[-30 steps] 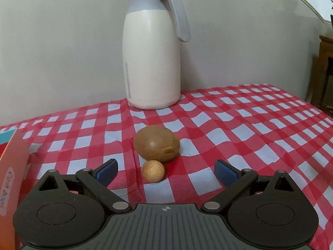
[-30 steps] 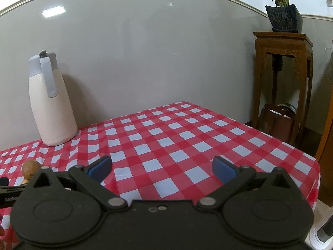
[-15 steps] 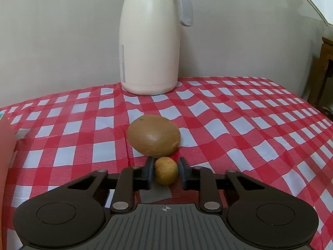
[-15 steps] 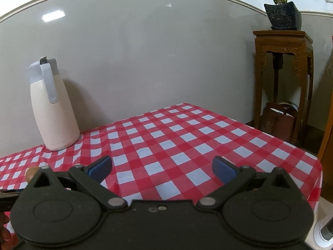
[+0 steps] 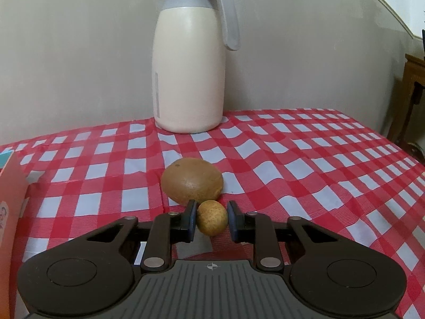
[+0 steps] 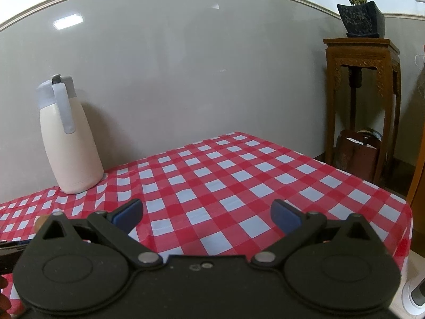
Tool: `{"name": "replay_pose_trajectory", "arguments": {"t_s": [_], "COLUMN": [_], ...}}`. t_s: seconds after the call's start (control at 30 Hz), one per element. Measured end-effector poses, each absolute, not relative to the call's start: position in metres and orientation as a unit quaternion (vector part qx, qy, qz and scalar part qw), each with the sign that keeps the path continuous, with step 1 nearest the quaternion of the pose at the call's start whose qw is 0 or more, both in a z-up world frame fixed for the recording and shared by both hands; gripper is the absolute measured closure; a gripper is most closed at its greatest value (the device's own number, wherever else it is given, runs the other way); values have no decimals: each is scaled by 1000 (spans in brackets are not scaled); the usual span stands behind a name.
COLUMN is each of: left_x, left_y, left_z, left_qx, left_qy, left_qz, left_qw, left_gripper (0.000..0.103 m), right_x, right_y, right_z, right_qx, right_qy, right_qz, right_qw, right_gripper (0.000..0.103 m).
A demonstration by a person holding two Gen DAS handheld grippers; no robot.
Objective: Organize fruits
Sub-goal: 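Move the left tool to the small brown fruit and close on it, then carry the small brown fruit with the left tool into the tray and release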
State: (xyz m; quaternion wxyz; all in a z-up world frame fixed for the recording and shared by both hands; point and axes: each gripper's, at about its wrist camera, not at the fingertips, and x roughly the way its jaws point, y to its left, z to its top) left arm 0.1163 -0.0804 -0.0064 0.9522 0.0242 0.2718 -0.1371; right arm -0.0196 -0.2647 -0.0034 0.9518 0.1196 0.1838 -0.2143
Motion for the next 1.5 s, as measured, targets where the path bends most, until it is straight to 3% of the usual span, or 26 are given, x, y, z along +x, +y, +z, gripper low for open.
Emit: {"name": "replay_pose_trajectory", "arguments": {"t_s": [0.47, 0.93, 1.5], "left_x": [101, 76, 53], "left_y": [-55, 31, 152], "left_z": [7, 32, 17], "left_qx": [9, -4, -35], "left_qy": [250, 195, 232], "left_qz": [-125, -16, 137], "left_qw": [960, 981, 962], "left_gripper": [78, 78, 78], "right_x": [-15, 0, 33], "right_y": [-254, -223, -136], "right_z": [-3, -2, -2], "right_qx": [107, 92, 56], "right_qy": [187, 191, 203], "right_qz": [-203, -166, -57], "right_qw": [955, 963, 976], "right_gripper": [0, 0, 0]}}
